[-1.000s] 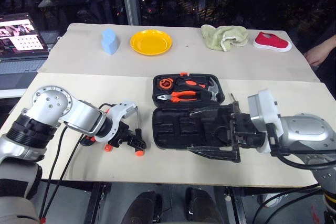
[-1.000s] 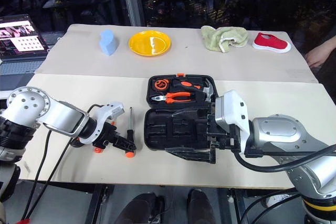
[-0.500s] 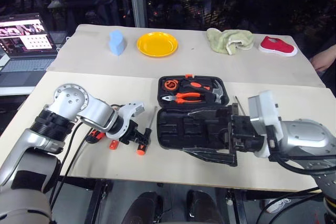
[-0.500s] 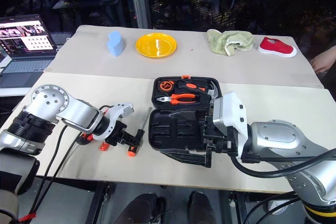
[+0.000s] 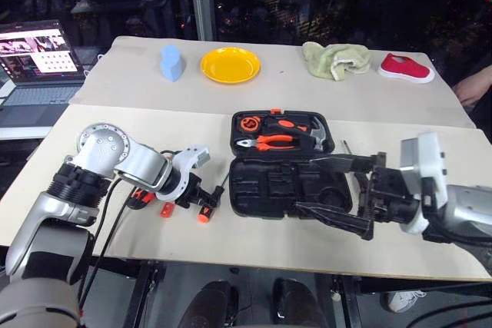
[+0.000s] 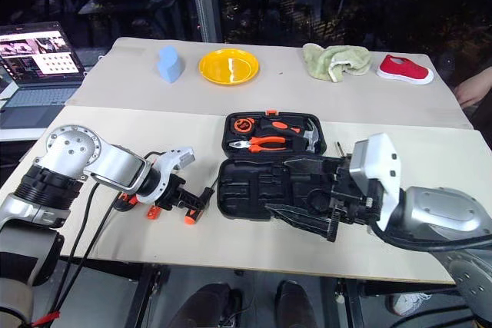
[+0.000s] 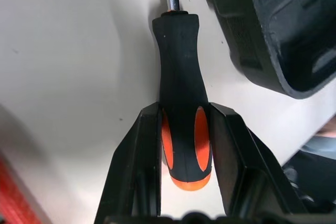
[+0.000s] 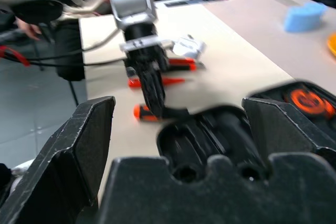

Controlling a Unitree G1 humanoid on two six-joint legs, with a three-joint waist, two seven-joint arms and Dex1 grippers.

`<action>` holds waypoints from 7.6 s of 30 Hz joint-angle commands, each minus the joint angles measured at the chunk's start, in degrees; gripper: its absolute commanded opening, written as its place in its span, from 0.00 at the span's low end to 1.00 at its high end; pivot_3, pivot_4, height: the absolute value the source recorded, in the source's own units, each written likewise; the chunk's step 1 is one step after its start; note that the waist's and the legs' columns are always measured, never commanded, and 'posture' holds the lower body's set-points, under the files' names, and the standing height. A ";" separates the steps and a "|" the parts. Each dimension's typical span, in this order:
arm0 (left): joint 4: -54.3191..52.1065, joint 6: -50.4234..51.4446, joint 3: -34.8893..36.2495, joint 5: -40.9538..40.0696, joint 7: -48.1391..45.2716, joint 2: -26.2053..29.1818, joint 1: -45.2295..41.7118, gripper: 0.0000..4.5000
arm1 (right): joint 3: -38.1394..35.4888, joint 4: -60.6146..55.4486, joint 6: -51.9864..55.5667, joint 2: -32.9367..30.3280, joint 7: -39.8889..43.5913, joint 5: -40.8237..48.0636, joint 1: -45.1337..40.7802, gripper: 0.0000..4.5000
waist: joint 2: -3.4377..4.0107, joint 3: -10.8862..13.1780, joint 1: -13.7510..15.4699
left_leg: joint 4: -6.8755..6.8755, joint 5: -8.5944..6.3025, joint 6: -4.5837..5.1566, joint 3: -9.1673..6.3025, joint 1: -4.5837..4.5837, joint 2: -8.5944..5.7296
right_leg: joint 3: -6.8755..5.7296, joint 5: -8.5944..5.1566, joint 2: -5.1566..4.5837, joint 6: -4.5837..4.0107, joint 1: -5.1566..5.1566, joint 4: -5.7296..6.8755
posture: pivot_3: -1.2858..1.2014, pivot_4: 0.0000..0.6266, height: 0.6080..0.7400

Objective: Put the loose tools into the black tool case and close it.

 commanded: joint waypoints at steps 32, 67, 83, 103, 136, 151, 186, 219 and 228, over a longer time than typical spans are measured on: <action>19.22 -75.81 -25.49 80.59 -92.30 -10.24 -23.68 0.20 | -10.32 4.20 -0.11 0.67 -5.38 1.32 4.06 1.00 | -0.37 0.21 -0.04 | 0.14 0.10 1.03 0.07 -1.33 0.02 | -0.02 0.18 -0.07 -0.36 -1.01 -0.20 | 0.52 0.24 1.00; 39.72 -85.50 -12.59 99.90 -94.75 -28.28 -28.15 0.95 | -12.24 0.98 -1.04 4.98 -9.76 0.43 9.69 1.00 | -0.36 0.20 -0.01 | 1.81 -0.35 2.08 0.39 -2.60 -0.14 | -0.01 0.69 0.20 0.50 -1.82 0.05 | 0.52 0.24 1.00; 43.02 -90.84 -10.47 99.97 -91.04 -31.19 -24.29 0.01 | -12.42 0.69 -0.70 5.45 -9.33 -1.63 11.04 1.00 | -0.32 0.18 -0.05 | 1.81 -0.35 2.08 0.47 -2.59 -0.14 | -0.02 0.71 0.23 0.52 -1.85 0.06 | 0.52 0.24 1.00; 46.89 -94.74 -11.57 105.00 -85.55 -32.77 -23.24 0.01 | -12.00 0.65 -0.75 5.64 -9.56 -0.89 11.19 1.00 | -0.22 0.10 -0.02 | 1.85 -0.36 2.08 0.49 -2.58 -0.14 | -0.01 0.74 0.24 0.54 -1.83 0.08 | 0.52 0.24 1.00; 9.98 -60.84 12.82 75.35 -97.90 -17.64 -6.12 0.25 | -23.19 1.88 0.41 15.84 -15.90 -7.66 24.98 1.00 | 0.20 -0.59 -1.27 | 1.76 -0.40 2.10 0.57 -2.31 -0.14 | 0.16 0.80 0.28 0.60 -1.81 0.22 | 0.52 0.24 1.00; -14.46 -45.08 18.75 54.39 -104.50 5.92 10.57 0.99 | -45.93 11.12 -3.70 21.05 0.60 -6.16 52.67 1.00 | 0.37 -0.53 -1.64 | 0.96 -0.99 1.91 0.54 0.02 -0.03 | 0.70 -0.43 0.00 0.76 0.17 -0.16 | 0.52 0.24 1.00; -23.94 -48.91 13.82 52.28 -94.98 3.85 10.30 1.00 | 19.12 39.95 21.62 -2.63 -5.65 -21.98 -17.70 0.84 | 0.27 -0.46 -1.57 | 0.88 -0.34 1.52 0.21 -1.38 -0.01 | 0.09 0.11 0.16 -0.04 -1.01 -0.05 | 0.52 0.24 1.00; -18.03 -54.37 11.74 56.66 -99.50 7.16 6.72 1.00 | 39.13 43.46 -20.88 -2.71 32.21 -46.46 -40.50 0.23 | 0.32 -0.41 -2.20 | 0.99 -0.36 1.57 0.38 -1.30 -0.05 | 0.00 0.31 0.49 0.08 -1.00 -0.07 | 0.52 0.24 1.00; -20.47 -53.73 12.81 55.99 -97.69 8.60 8.96 1.00 | 45.46 60.87 -26.81 6.97 35.62 -56.78 -50.15 0.23 | 0.33 -0.40 -2.63 | 0.94 -0.31 1.46 0.35 -1.39 -0.03 | 0.04 0.31 0.51 0.03 -1.23 0.02 | 0.52 0.24 1.00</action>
